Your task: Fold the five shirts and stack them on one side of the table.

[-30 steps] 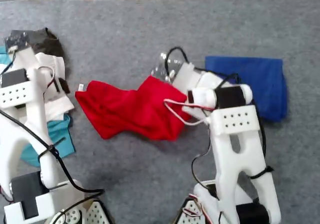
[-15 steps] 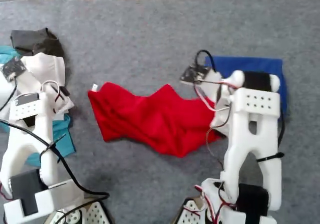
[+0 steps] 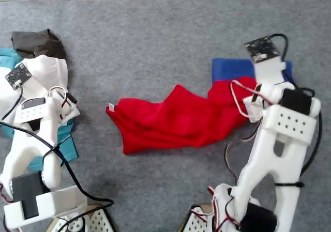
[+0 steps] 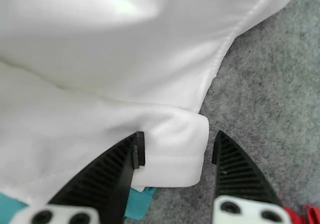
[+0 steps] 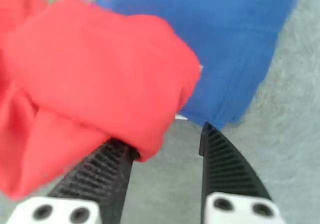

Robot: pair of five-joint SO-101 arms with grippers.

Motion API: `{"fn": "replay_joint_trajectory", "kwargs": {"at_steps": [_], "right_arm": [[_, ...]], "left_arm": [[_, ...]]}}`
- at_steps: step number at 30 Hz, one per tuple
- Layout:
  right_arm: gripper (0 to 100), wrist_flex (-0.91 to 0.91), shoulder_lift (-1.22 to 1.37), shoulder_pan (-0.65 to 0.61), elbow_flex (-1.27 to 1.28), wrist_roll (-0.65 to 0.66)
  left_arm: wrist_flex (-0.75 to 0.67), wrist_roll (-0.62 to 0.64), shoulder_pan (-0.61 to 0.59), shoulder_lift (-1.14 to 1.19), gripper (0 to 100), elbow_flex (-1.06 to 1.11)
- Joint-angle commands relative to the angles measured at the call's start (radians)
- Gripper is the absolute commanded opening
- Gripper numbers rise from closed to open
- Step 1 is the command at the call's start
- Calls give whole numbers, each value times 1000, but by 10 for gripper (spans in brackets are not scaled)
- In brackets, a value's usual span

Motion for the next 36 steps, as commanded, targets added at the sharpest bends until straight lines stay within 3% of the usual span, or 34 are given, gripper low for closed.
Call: {"fn": "replay_joint_trajectory", "kwargs": {"at_steps": [1, 5, 8, 14, 18, 23, 29, 36], "right_arm": [[216, -51, -87, -86, 105, -97], [354, 2, -145, -230, 208, -101], [374, 71, -156, -351, 229, -66], [374, 373, -154, -601, 166, 253], [374, 499, -154, -654, 137, 410], [374, 463, -153, -680, 47, 385], [374, 144, -142, -692, -61, 91], [374, -140, 232, -807, 65, 43]], "left_arm": [[-14, 6, 16, -6, 234, -22], [-14, 6, 31, -6, 234, -22], [-14, 6, 44, -5, 234, -22], [-14, -20, 42, -6, 234, -18], [-14, -35, 42, -9, 234, -16], [-14, -35, 35, -9, 234, -18], [-14, -32, 35, -9, 234, -18], [-14, -35, 35, -9, 234, -19]]}}
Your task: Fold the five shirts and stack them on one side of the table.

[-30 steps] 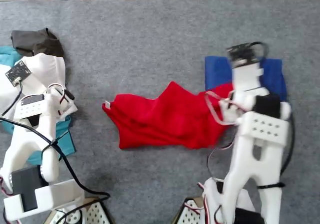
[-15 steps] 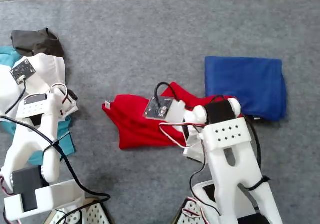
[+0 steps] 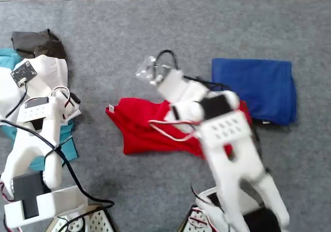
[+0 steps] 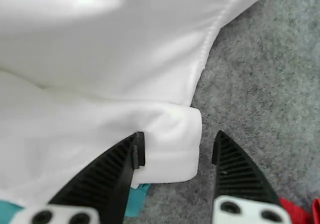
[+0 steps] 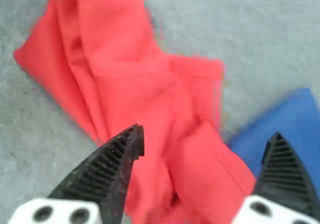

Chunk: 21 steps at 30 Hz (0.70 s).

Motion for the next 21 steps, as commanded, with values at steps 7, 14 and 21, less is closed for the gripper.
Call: {"fn": "replay_joint_trajectory", "kwargs": {"at_steps": [7, 14, 21], "right_arm": [[221, -167, 539, -26, -206, -92], [27, 43, 700, -5, -433, -92], [15, 212, 670, 104, -633, -98]], "left_arm": [[-14, -5, 7, -11, 234, -18], [-14, -6, 7, -11, 234, -21], [-14, -6, 7, -11, 234, -21]]}}
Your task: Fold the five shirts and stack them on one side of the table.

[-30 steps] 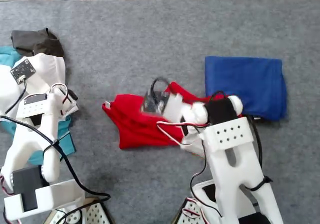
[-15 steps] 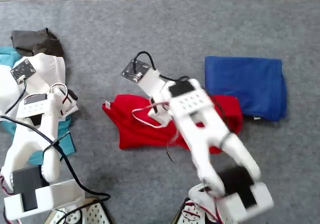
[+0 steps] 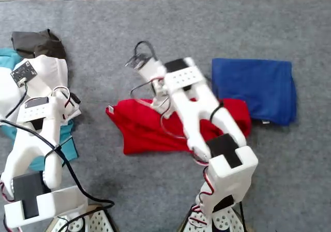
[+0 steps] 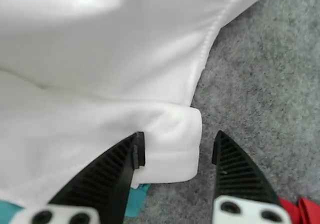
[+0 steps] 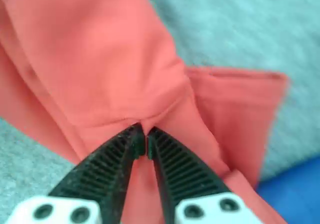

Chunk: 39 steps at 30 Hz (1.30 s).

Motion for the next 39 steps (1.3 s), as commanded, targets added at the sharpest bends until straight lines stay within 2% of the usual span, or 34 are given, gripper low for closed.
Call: {"fn": "replay_joint_trajectory", "kwargs": {"at_steps": [1, 7, 14, 18, 22, 26, 28, 33, 39], "right_arm": [[15, 95, -53, 58, -145, -8], [15, 221, -231, 83, -334, -8], [15, 233, -421, 72, -601, -101], [18, 245, -404, 58, -601, -118], [36, 212, -282, 54, -449, -118], [217, 132, -105, 11, -386, -189], [269, 94, 15, -5, -392, -193], [224, 86, 337, -25, -452, -167], [82, 279, 579, -15, -693, -173]], "left_arm": [[-14, -6, 7, -11, 234, -21], [-14, -6, 7, -11, 234, -22], [-14, -6, 8, -11, 234, -21], [-14, -6, 7, -11, 234, -16], [-12, -6, 5, -11, 234, -15], [21, -6, 5, -12, 234, -24], [26, -6, 5, -12, 234, -30], [26, -8, 5, -11, 234, -33], [21, -43, 7, -11, 234, -33]]}}
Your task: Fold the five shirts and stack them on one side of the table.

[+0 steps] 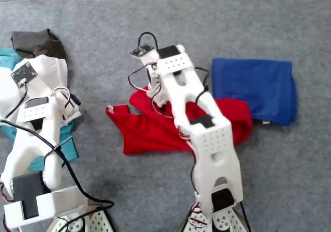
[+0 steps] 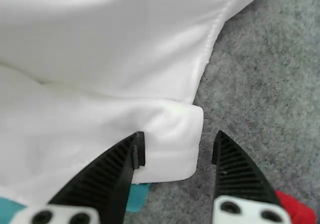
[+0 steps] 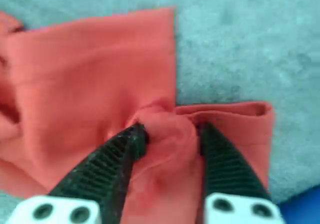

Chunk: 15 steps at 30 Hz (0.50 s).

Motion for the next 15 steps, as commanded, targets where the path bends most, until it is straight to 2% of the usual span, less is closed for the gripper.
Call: {"fn": "replay_joint_trajectory", "kwargs": {"at_steps": [1, 2, 7, 15], "right_arm": [[47, 132, 84, 5, -197, 2], [12, 166, 99, 14, -248, 2], [15, 195, 59, 52, -381, -2], [15, 195, -275, 21, -381, 0]], "left_arm": [[0, -43, 7, -11, 234, -33], [0, -44, 7, -11, 234, -33], [-2, -46, 8, -11, 234, -33], [-2, -48, 7, -5, 234, -47]]}}
